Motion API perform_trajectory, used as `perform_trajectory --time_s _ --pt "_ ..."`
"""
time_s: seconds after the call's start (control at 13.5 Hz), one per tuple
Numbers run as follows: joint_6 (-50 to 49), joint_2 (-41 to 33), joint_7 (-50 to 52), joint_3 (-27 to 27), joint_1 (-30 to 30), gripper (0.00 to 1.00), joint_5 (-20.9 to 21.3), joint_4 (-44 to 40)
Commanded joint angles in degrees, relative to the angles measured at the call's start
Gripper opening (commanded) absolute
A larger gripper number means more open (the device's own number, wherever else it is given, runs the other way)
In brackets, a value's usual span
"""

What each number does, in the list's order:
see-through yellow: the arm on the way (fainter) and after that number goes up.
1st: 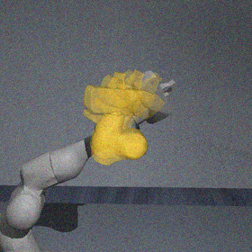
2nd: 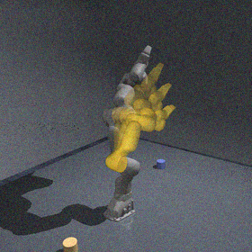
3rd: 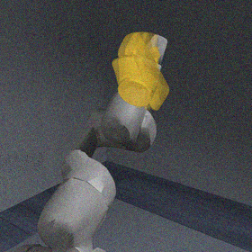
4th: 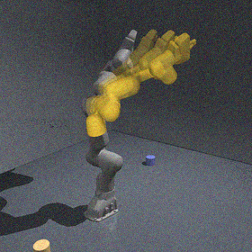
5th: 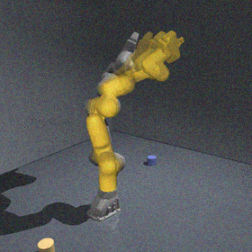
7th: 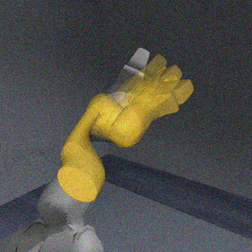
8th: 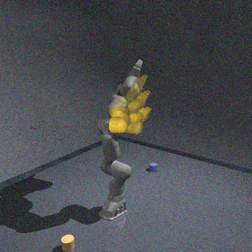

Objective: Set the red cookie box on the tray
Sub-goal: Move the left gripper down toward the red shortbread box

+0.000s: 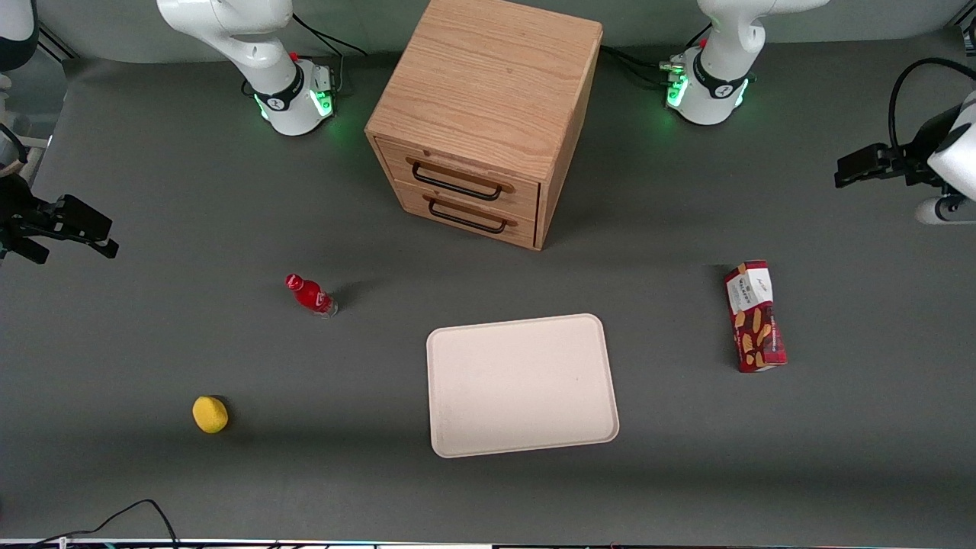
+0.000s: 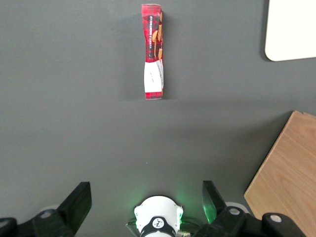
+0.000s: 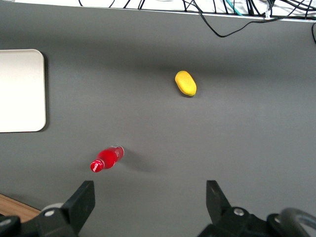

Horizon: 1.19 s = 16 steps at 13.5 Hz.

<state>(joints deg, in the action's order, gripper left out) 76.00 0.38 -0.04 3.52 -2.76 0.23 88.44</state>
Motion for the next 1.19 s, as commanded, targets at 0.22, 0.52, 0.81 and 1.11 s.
perform_trajectory --time_s 0.22,0.52,0.81,1.11 --pt "-1.7 1.5 -2.7 -1.1 0.4 1.00 -0.6 -1.5" --pt "17.1 2.8 -3.7 -2.7 -0.1 1.00 -0.1 12.0" --pt "45.3 12.4 -3.9 -2.6 0.3 1.00 -0.1 24.7" --pt "64.8 20.5 -6.0 -2.6 0.3 0.93 -0.1 30.3"
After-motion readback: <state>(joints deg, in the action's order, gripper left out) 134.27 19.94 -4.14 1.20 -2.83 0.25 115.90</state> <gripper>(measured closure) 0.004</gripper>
